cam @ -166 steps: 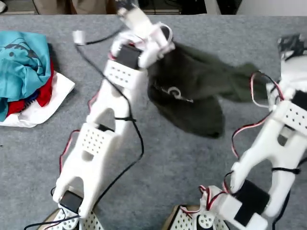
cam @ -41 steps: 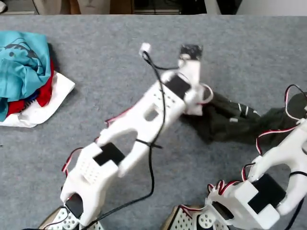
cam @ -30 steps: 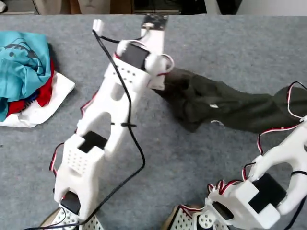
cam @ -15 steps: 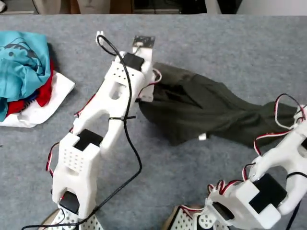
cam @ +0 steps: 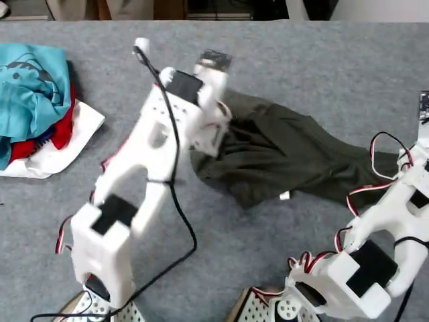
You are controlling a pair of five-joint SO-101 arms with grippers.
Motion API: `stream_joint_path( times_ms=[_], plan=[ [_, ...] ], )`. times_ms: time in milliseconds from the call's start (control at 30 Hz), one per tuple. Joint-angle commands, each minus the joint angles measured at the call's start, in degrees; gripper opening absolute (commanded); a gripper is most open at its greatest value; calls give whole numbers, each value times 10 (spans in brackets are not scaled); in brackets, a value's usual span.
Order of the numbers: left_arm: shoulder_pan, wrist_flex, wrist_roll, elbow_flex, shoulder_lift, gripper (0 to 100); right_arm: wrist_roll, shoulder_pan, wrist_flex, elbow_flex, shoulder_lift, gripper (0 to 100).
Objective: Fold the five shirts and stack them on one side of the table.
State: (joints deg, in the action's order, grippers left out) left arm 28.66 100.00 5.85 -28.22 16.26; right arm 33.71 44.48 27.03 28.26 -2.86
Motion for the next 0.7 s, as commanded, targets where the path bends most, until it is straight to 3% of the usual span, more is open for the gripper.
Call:
stream_joint_path(
  times_ms=[0,67,300,433,667],
  plan=[
    [110,5,165,139,-116,216,16,-15,-13,-2,-6,4],
    [148,-51,207,264,-180,198,16,-15,-14,-7,-6,4],
    [156,-389,206,606,-319,233,16,-15,-14,-11,-2,4],
    [151,-508,133,652,-320,243,15,-21,-13,-11,-1,4],
    [155,-649,83,688,-319,243,12,-48,-10,-10,-1,4]
  ],
)
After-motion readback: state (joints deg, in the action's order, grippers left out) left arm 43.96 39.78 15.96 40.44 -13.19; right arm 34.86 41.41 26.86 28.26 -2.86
